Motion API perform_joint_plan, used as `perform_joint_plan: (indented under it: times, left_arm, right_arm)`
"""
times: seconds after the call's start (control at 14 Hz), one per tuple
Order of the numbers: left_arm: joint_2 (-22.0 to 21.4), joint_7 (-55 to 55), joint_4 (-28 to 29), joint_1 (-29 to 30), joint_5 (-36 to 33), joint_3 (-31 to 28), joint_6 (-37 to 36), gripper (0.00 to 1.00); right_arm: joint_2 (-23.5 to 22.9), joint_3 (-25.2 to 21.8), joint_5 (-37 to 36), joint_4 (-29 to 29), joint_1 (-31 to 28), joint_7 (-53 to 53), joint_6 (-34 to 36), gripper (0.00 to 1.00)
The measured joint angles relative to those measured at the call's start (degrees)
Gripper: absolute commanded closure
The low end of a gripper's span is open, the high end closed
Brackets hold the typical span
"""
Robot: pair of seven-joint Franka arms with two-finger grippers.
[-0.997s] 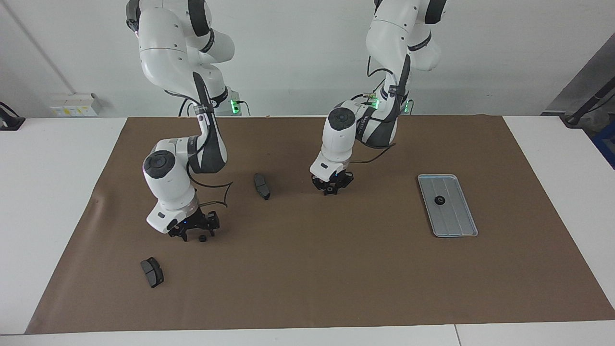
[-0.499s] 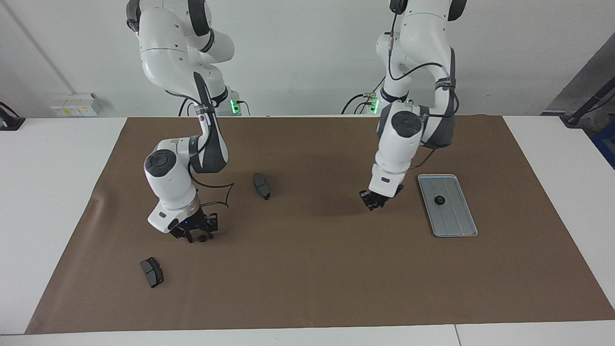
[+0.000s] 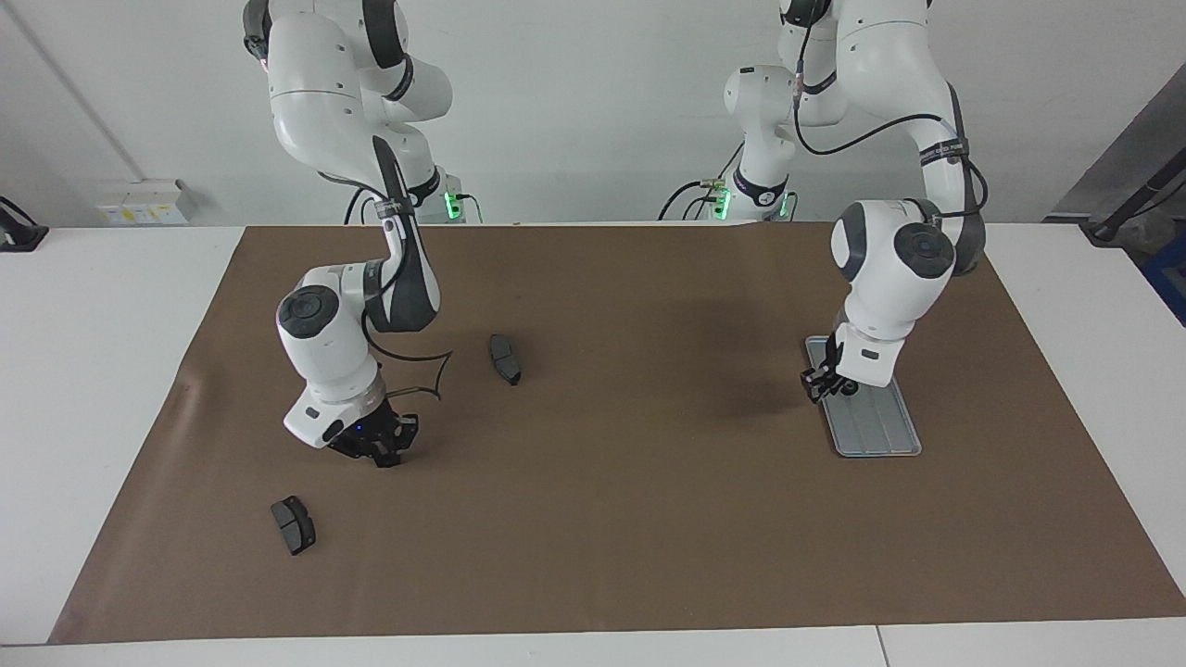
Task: Pick bearing gear from pile to tray
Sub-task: 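Place the second bearing on the tray while the right gripper grasps the third, then set the third bearing mid-table with the right gripper while the left gripper lifts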
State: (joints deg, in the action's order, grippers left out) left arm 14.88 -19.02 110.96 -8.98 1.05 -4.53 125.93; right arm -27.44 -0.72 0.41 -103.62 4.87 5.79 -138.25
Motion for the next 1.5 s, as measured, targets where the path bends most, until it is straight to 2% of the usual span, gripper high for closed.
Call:
perform_joint_plan:
  times: [0.28, 0.43, 0.5, 0.57, 0.64, 0.78, 1.0, 1.28, 1.5]
  left_arm:
    - [-1.2, 13.5, 5.7, 7.3, 0.0, 0.0, 6.1, 1.00]
    - [-1.7, 17.7, 7.9, 9.0, 0.0, 0.0, 7.1, 0.91]
    - [-2.0, 18.7, 9.1, 9.4, 0.0, 0.0, 7.5, 0.80]
    - [-2.3, 19.1, 10.4, 9.5, 0.0, 0.0, 8.1, 0.47]
    - [-2.5, 19.1, 11.4, 9.5, 0.0, 0.1, 8.7, 0.00]
    - [-2.6, 19.2, 12.5, 9.5, 0.0, 0.3, 9.5, 0.00]
    - [-2.8, 19.2, 11.9, 9.3, 0.2, 1.0, 10.1, 0.00]
    - [-2.5, 13.5, 5.7, 6.5, 0.2, 1.5, 9.6, 0.00]
    - [-1.6, 10.4, -0.6, 4.4, 0.3, 1.7, 5.3, 0.00]
  right_arm:
    - [0.5, 1.2, 0.6, 0.3, 0.1, -2.1, 0.8, 1.00]
    - [3.0, 2.5, 0.6, 1.3, 1.2, -7.0, 5.1, 1.00]
    - [4.8, 2.9, 0.6, 2.0, 2.3, -10.2, 7.7, 1.00]
    - [6.6, 3.4, 0.6, 2.7, 3.7, -14.1, 9.9, 1.00]
    - [8.1, 3.6, 0.6, 3.2, 5.3, -17.9, 11.5, 1.00]
    - [9.9, 4.0, 0.7, 3.9, 9.7, -26.7, 13.1, 1.00]
    - [9.9, 4.3, 0.7, 4.3, 16.7, -38.4, 12.0, 1.00]
    - [8.4, 4.5, 0.7, 4.2, 25.1, -50.9, 6.9, 1.00]
    - [6.3, 4.5, 0.6, 4.1, 29.7, -56.3, 4.4, 1.00]
